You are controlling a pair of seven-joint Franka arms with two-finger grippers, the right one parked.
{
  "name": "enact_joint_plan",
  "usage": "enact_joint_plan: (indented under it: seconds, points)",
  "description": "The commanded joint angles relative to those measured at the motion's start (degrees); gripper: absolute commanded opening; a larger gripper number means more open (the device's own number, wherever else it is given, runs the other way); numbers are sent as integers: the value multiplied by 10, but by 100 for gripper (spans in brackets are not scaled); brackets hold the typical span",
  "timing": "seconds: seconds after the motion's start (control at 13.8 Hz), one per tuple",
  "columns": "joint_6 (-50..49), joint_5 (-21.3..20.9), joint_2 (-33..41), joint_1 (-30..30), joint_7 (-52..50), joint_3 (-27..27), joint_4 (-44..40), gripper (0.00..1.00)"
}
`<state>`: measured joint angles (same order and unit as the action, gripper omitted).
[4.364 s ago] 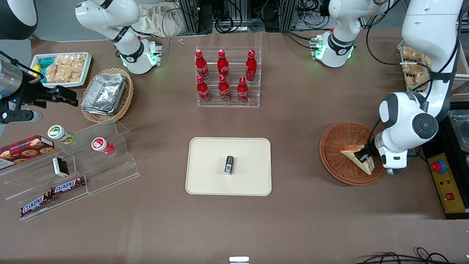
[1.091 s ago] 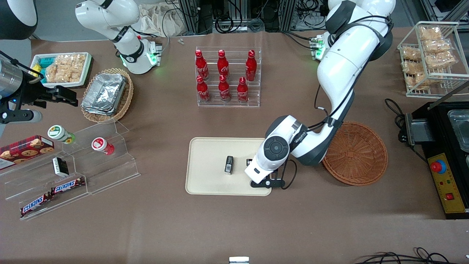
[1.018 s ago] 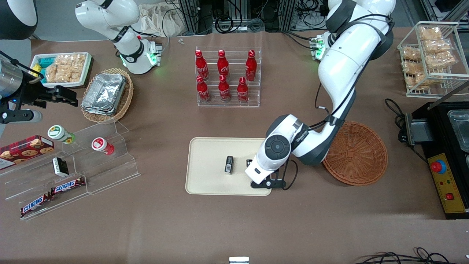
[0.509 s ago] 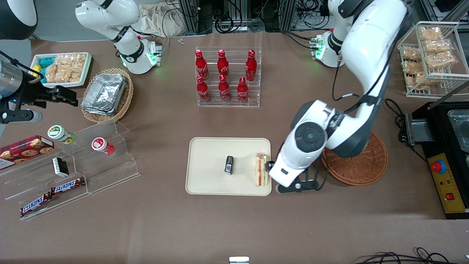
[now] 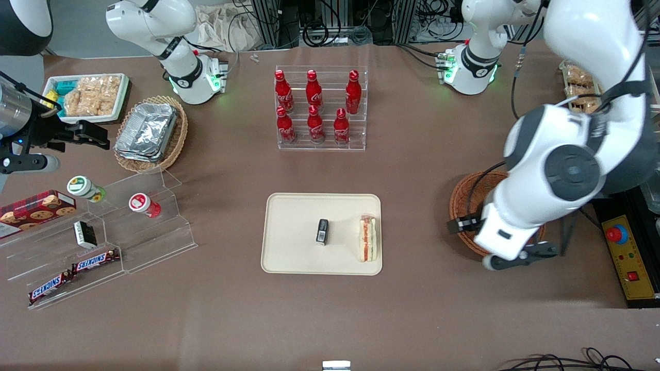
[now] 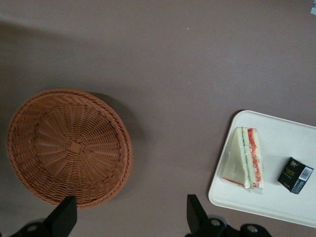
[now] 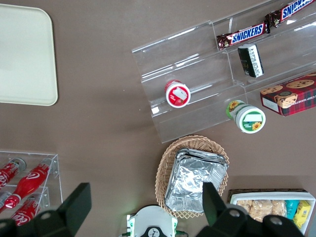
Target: Place sandwich from basket to tray
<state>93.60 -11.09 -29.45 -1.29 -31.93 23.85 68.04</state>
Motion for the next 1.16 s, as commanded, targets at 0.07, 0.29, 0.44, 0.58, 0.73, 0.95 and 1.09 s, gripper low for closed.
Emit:
enact_joint_plan:
  seconds: [0.07, 0.29, 0.44, 0.58, 0.73, 0.95, 1.09]
  points:
    - [0, 23, 75, -11, 63, -45, 83, 100]
    - [8, 53, 130, -12, 135, -91, 142, 100]
    - [42, 70, 178, -6, 199, -136, 203, 100]
    - [98, 71, 232, -6, 223, -159, 285, 100]
    - [140, 71, 264, 8, 229, -184, 341, 100]
    - [108, 71, 257, 12, 292, -200, 323, 100]
    - [81, 71, 232, 12, 309, -199, 284, 100]
